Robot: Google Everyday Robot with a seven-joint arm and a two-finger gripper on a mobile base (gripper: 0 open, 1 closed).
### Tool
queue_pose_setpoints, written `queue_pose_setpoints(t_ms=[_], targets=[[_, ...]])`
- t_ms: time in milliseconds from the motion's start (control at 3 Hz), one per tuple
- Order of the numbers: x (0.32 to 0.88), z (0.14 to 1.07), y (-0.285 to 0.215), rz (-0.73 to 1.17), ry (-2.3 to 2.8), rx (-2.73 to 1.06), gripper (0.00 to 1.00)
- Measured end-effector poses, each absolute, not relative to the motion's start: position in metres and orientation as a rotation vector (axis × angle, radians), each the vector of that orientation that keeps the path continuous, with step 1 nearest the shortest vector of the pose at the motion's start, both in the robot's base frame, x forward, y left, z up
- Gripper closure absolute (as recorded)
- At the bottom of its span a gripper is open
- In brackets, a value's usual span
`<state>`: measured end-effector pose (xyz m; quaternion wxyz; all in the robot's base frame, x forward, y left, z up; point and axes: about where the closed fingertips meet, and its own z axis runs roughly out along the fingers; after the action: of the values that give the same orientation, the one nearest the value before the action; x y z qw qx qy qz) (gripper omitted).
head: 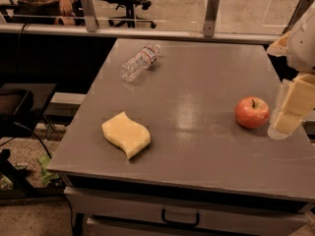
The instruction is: Move apple near sponge
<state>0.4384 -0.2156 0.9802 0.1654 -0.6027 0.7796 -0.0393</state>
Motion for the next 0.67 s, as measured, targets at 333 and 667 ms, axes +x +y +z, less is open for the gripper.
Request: queue_pose_setpoints(t_ms=[333, 667], targets=[[0.4385, 0.9802, -0.2156, -0.112, 2.221, -1.717, 0.00], [0.4463, 0.9722, -0.2173, -0.082, 2.222, -1.703, 0.00]])
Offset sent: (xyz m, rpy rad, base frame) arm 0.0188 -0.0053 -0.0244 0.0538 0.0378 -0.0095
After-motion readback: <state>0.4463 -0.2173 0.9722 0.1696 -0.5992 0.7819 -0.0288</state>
